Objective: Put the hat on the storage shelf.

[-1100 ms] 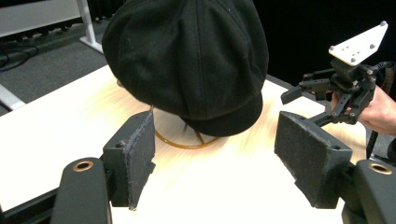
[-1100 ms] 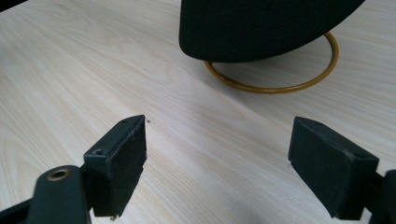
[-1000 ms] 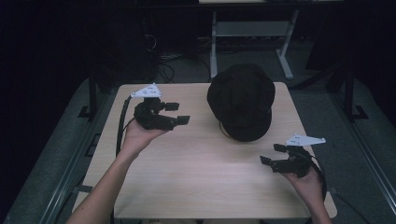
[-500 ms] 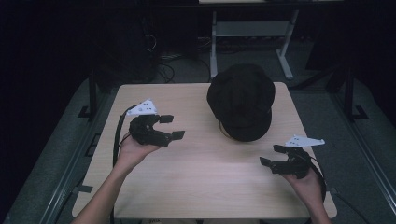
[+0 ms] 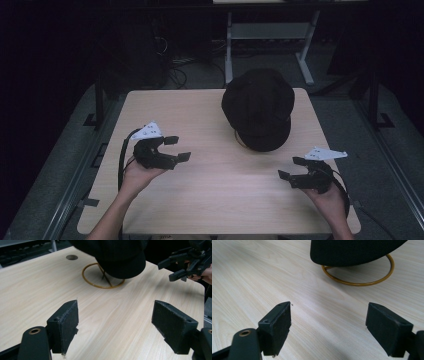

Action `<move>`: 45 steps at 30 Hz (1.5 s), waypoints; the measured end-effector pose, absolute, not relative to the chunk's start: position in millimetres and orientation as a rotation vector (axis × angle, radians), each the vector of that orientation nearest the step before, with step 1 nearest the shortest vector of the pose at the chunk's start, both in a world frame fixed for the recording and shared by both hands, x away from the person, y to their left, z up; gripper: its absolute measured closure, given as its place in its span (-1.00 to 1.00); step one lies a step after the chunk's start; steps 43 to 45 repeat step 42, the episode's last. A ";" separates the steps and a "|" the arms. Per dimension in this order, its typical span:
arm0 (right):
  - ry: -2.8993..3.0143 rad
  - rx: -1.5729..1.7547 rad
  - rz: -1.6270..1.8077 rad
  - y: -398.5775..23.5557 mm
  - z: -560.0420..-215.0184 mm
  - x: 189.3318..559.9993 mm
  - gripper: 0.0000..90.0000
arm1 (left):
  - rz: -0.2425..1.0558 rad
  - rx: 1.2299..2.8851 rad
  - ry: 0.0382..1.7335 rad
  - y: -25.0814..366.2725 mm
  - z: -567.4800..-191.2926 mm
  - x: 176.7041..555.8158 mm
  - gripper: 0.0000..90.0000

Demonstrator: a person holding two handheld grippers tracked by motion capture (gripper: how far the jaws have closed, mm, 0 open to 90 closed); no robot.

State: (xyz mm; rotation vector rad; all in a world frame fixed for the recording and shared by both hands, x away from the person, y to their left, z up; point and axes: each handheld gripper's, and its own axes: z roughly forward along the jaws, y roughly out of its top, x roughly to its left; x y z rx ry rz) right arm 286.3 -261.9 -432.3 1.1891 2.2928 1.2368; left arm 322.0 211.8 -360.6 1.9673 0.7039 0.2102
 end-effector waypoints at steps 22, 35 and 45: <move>2.296 1.172 1.241 -261.2 -432.5 283.6 -0.55 | 0.215 1.973 0.756 227.8 -399.9 304.4 -0.53; 2.294 1.170 1.252 -258.9 -433.2 282.5 -0.55 | 0.213 1.917 0.844 249.9 -424.7 296.7 -0.53; 2.316 1.132 1.248 -251.7 -434.3 282.9 -0.55 | 0.202 1.927 0.863 249.2 -431.1 299.6 -0.53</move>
